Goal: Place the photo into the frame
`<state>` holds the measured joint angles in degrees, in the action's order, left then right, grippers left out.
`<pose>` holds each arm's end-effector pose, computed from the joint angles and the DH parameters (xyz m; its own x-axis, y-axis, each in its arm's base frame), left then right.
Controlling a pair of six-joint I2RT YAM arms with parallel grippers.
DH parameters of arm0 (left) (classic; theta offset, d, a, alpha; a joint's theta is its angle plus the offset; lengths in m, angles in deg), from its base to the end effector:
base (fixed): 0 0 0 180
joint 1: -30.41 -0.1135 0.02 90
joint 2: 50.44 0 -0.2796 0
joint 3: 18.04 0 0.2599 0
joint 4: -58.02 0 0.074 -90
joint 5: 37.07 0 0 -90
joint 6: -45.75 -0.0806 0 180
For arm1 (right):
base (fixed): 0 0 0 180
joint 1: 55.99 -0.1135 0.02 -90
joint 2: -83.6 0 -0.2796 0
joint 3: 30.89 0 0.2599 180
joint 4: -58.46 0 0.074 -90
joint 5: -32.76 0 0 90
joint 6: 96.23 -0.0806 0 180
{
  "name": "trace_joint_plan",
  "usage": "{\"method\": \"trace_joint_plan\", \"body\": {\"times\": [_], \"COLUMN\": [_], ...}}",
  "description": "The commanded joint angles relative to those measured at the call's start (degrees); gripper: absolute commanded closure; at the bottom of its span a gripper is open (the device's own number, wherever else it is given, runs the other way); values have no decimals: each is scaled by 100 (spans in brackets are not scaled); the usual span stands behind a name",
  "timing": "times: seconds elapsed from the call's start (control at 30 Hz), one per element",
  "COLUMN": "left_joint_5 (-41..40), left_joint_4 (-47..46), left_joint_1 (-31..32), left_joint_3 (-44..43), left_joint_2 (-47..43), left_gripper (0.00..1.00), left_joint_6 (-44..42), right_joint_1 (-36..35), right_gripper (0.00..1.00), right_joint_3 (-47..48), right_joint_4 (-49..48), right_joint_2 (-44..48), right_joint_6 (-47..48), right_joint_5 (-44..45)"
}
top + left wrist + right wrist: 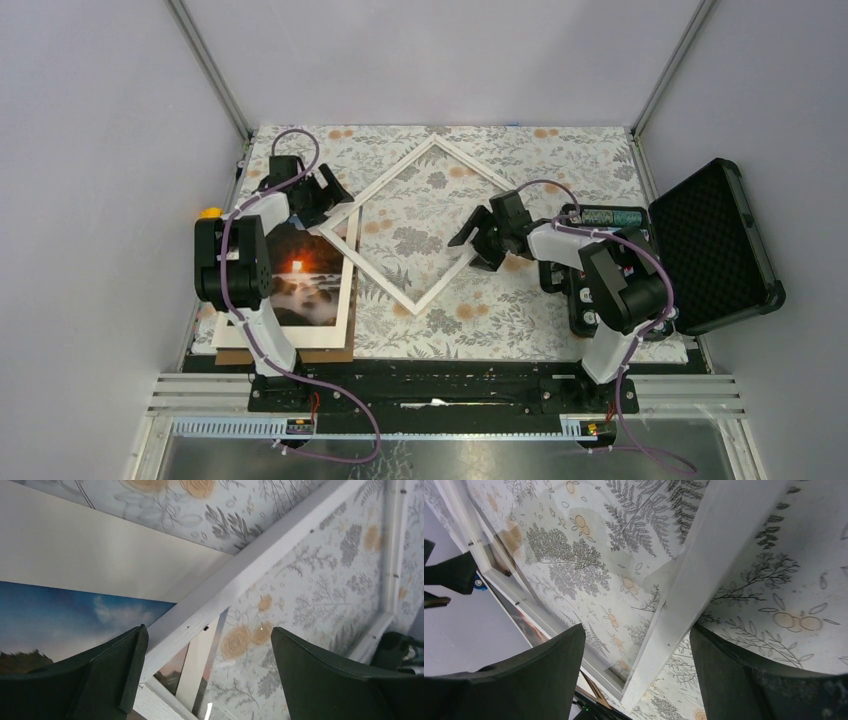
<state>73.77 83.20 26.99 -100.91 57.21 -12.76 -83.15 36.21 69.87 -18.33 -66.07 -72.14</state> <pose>0.4377 -0.0026 0.1567 -0.7419 -0.5334 -0.4063 -0.2519 0.7833 -0.5683 0.3430 0.1993 0.1289 -0.8411 0.5076 -0.1869 0.2545 0.6763 0.6913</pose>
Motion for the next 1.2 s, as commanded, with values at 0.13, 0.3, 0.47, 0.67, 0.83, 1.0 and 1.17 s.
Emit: {"method": "trace_joint_plan", "body": {"times": [0.13,0.3,0.47,0.67,0.83,1.0,1.17], "left_joint_5": [1668,1520,1504,198,24,25,-183], "left_joint_4": [-400,-962,-1451,194,1054,1016,650], "left_joint_1": [1009,1752,2229,1958,814,-76,-171], "left_joint_3": [1192,1642,1811,1085,811,1095,1413], "left_joint_2": [-1301,-1937,-1831,-2327,-2304,-1799,-1626], "left_gripper": [1,1,1,1,1,1,1], "left_joint_6": [1242,1730,2195,897,116,314,663], "right_joint_1": [558,1178,1732,1533,653,-109,-602], "right_gripper": [16,15,13,10,10,18,31], "right_joint_3": [-72,23,465,175,-276,-624,-839], "right_joint_4": [345,828,1649,1606,1657,1629,1621], "right_joint_2": [490,585,240,435,911,1361,1325], "right_joint_6": [597,1701,2574,2273,1375,720,305], "right_joint_5": [-49,-527,-948,-836,-51,359,583]}}
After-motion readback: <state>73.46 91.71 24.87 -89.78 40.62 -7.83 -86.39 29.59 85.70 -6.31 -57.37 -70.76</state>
